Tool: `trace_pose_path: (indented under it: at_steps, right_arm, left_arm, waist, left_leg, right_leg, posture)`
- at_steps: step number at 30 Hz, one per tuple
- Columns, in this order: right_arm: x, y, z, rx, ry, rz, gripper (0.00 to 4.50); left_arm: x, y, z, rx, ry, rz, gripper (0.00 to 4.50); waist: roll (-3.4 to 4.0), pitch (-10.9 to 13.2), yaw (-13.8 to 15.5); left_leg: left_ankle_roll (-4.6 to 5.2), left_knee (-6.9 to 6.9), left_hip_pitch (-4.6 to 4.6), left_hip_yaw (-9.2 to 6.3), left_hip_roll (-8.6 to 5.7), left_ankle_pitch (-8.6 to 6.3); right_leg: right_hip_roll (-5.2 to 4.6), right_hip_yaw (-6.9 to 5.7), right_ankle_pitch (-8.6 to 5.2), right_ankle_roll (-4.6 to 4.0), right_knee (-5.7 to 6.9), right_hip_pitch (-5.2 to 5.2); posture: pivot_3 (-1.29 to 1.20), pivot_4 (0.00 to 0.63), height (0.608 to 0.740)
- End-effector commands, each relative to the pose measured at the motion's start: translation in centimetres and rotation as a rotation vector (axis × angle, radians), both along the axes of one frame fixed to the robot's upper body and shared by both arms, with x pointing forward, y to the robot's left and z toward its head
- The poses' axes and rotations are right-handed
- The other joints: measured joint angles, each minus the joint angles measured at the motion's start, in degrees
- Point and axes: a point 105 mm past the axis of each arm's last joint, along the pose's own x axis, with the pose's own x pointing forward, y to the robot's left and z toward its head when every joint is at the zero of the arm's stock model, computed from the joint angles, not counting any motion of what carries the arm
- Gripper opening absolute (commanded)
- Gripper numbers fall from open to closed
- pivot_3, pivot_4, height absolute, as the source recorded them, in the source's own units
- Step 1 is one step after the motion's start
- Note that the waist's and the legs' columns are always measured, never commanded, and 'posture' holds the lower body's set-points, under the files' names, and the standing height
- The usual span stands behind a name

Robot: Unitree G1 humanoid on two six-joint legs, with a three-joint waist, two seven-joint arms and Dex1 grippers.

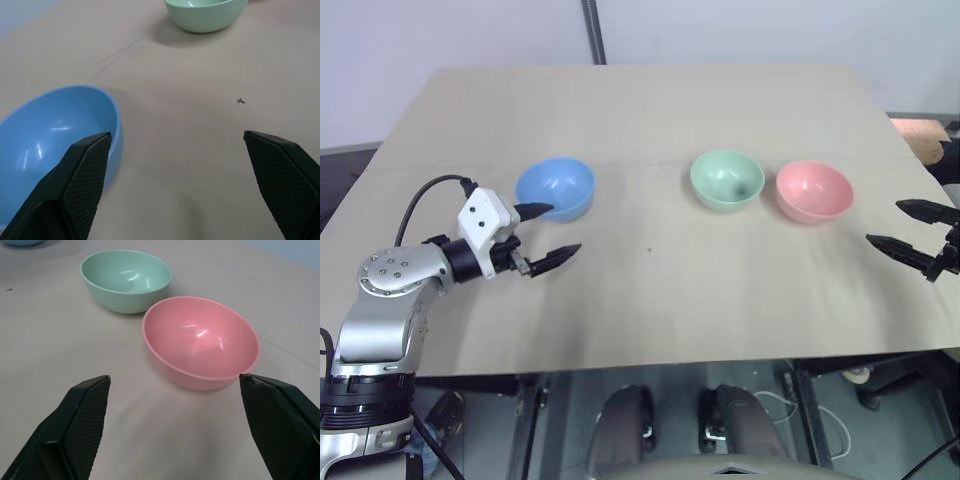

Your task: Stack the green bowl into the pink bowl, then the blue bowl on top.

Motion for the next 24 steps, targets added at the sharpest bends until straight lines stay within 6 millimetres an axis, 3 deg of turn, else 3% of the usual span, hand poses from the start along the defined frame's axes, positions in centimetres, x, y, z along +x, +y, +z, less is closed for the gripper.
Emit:
trace_pose_path:
  at_steps: [1,19,24]
  right_arm:
    - [-0.2,0.1,1.7,-0.023,-0.058,0.007,4.46]
    - [0.1,2.0,2.1,-0.038,-0.052,0.045,4.46]
    - [0.9,3.9,2.1,-0.173,-0.038,0.087,4.46]
  left_arm:
    - [-0.6,-0.5,1.5,-0.005,-0.041,-0.031,4.5]
    - [-0.8,-0.9,1.8,-0.053,-0.039,-0.058,4.5]
    - [-0.6,-0.4,2.3,-0.084,-0.053,-0.046,4.5]
  waist:
    - [0.0,0.0,0.0]
    - [0.0,0.0,0.0]
    - [0.0,0.0,-0.1]
  left_leg:
    - [0.0,0.0,0.0,0.0,0.0,0.0]
    - [0.0,-0.01,0.0,0.0,0.0,0.0]
    - [0.0,-0.01,0.0,0.0,0.0,0.0]
  right_leg:
    - [0.0,0.0,0.0,0.0,0.0,0.0]
    - [0.0,0.0,0.0,0.01,0.0,0.0]
    - [0.0,0.01,-0.01,0.01,0.0,-0.01]
  posture:
    - [0.0,0.15,0.74]
    - [0.0,0.15,0.74]
    - [0.0,0.15,0.74]
